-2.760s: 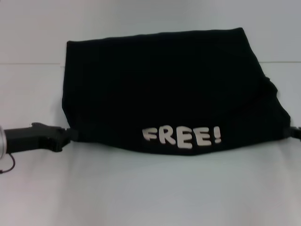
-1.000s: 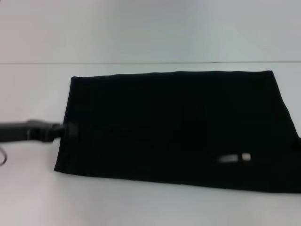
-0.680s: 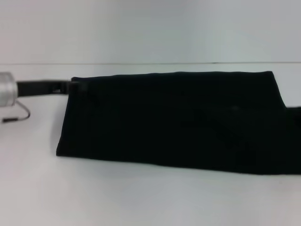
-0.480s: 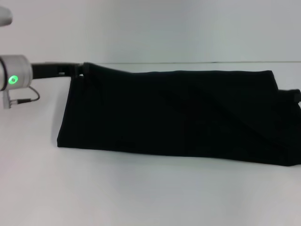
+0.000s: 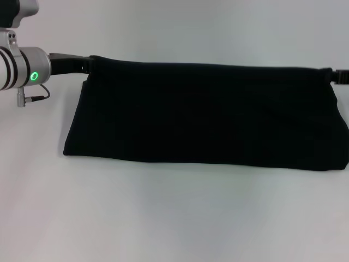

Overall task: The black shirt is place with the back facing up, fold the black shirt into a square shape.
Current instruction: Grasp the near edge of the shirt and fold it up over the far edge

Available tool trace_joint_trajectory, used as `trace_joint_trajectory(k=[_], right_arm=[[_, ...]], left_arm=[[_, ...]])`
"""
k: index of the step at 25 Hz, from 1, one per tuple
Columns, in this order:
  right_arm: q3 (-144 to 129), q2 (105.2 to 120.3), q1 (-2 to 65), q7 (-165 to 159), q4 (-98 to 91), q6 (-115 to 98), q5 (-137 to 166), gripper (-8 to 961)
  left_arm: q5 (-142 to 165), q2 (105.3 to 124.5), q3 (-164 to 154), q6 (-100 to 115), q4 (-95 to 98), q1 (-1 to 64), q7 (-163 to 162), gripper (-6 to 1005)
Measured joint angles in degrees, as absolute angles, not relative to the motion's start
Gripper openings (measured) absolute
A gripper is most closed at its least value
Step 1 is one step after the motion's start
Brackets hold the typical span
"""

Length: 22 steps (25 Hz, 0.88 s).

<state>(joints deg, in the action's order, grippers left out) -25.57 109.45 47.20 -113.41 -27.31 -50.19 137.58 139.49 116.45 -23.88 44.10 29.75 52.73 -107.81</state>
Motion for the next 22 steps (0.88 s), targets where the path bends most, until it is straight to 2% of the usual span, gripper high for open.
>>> trace_joint_trajectory(k=[14, 22], right_arm=[[-26.9, 109.82, 51.5, -111.5, -22.1, -38.3, 137.1, 29], [-26.9, 110.53, 52.3, -109.6, -21.1, -34.8, 137.1, 30]], left_arm=[[139.0, 118.54, -27.1, 34.4, 29.3, 54.0, -107.3, 36], [138.3, 118.72, -27.7, 32.0, 27.9, 54.1, -107.3, 37]])
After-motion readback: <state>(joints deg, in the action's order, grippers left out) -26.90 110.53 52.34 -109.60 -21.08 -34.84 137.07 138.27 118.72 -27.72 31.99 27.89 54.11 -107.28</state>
